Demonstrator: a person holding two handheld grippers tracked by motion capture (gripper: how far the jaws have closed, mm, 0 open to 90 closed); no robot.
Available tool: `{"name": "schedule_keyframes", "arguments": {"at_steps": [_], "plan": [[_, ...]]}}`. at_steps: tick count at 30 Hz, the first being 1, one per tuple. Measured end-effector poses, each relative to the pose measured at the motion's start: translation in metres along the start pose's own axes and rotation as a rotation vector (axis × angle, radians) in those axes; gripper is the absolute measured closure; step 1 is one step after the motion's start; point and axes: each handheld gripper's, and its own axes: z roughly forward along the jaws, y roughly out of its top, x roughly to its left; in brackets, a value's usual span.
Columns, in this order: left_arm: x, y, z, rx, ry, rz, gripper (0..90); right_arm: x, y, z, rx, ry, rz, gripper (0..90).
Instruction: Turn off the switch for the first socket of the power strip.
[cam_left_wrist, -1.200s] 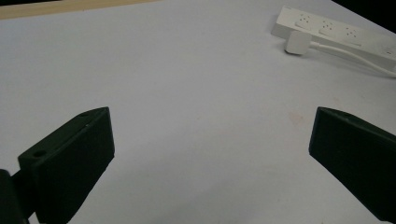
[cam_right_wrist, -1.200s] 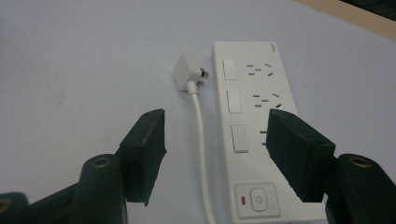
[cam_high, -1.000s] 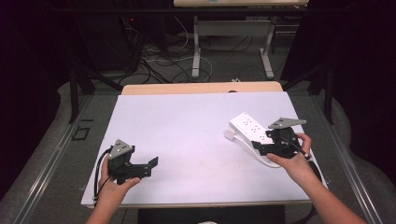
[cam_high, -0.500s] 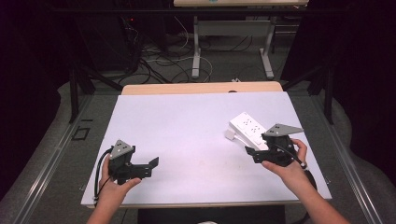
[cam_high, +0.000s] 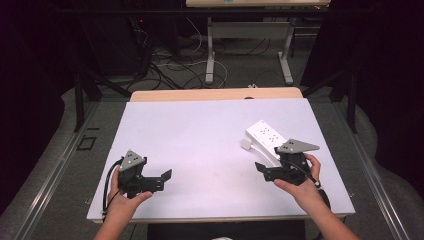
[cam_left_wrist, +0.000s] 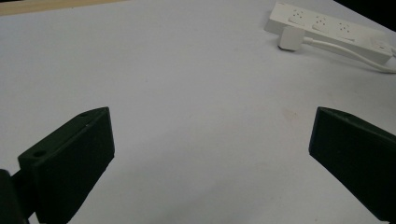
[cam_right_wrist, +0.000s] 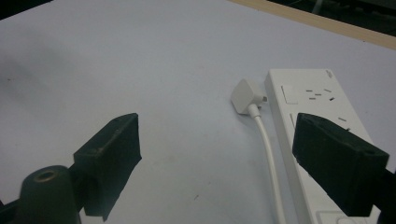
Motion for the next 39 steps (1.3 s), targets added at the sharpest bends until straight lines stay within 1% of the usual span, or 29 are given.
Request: {"name": "schedule_keyframes", "arguments": {"at_steps": [1,2,3,4,5,6,11,12,15,17,20,21,23,24,25,26,27,28,29,30,32,33,34,37,39], "plan": [[0.000,0.000,0.000,0.001,-0.001,0.002,0.1,0.001,-0.001,0.000,0.002,0.005,0.007,13.0],[-0.001,0.000,0.001,0.003,-0.004,0.000,0.1,0.002,-0.001,0.002,-0.002,0.005,0.004,11.9],[0.000,0.000,0.001,0.003,-0.003,0.005,0.1,0.003,-0.002,0.003,-0.007,0.008,0.014,10.5],[-0.001,0.000,0.001,0.003,-0.004,0.004,0.1,0.004,-0.003,0.003,0.000,0.011,0.014,9.2],[-0.001,0.000,0.001,0.003,-0.006,0.004,0.1,0.005,-0.004,0.005,-0.006,0.008,0.014,7.8],[-0.001,-0.001,0.002,0.000,-0.006,0.004,0.1,0.006,-0.004,0.006,-0.010,0.015,0.013,6.8],[-0.001,-0.001,0.002,0.001,-0.008,0.002,0.1,0.011,-0.009,0.011,-0.005,0.017,0.011,3.4],[-0.002,-0.001,0.002,0.005,-0.008,0.001,0.1,0.011,-0.010,0.012,-0.009,0.010,0.006,2.7],[-0.001,-0.001,0.003,0.002,-0.006,0.007,0.1,0.013,-0.013,0.014,-0.005,0.016,0.019,0.3],[-0.001,-0.002,0.003,0.011,-0.006,0.015,0.1,0.014,-0.015,0.016,-0.002,0.014,0.021,0.0],[-0.002,-0.002,0.005,0.010,-0.009,0.002,0.1,0.014,-0.019,0.019,-0.007,0.023,0.018,0.0],[-0.002,-0.003,0.005,0.012,-0.010,0.003,0.1,0.016,-0.020,0.020,-0.007,0.016,0.031,0.0],[-0.002,-0.003,0.005,0.018,-0.011,0.004,0.1,0.016,-0.022,0.021,-0.009,0.017,0.025,0.0],[-0.002,-0.003,0.005,0.018,-0.011,0.004,0.1,0.016,-0.023,0.022,-0.005,0.020,0.031,0.0],[-0.002,-0.003,0.006,0.015,-0.010,0.008,0.1,0.016,-0.025,0.022,-0.013,0.020,0.025,0.0],[-0.002,-0.003,0.006,0.016,-0.011,0.006,0.1,0.016,-0.026,0.023,-0.015,0.021,0.033,0.0],[-0.002,-0.003,0.006,0.016,-0.010,0.005,0.1,0.016,-0.027,0.024,-0.021,0.019,0.029,0.0],[-0.002,-0.004,0.007,0.015,-0.009,0.004,0.1,0.015,-0.029,0.024,-0.015,0.022,0.032,0.0],[-0.001,-0.004,0.007,0.013,-0.008,0.010,0.1,0.015,-0.030,0.024,-0.021,0.018,0.039,0.0],[-0.001,-0.004,0.007,0.022,-0.008,0.019,0.1,0.014,-0.031,0.024,-0.018,0.018,0.046,0.0],[-0.001,-0.004,0.007,0.024,-0.009,0.019,0.1,0.013,-0.033,0.024,-0.025,0.009,0.042,0.0],[-0.001,-0.004,0.008,0.026,-0.010,0.017,0.1,0.012,-0.034,0.024,-0.018,0.013,0.041,0.0],[-0.002,-0.005,0.008,0.024,-0.015,0.004,0.1,0.011,-0.035,0.024,-0.024,0.011,0.053,0.0],[-0.002,-0.005,0.009,0.024,-0.013,0.007,0.1,0.009,-0.038,0.024,-0.029,0.004,0.053,0.0],[-0.002,-0.006,0.010,0.018,-0.012,0.006,0.1,0.007,-0.040,0.024,-0.033,0.004,0.067,0.0]]}}
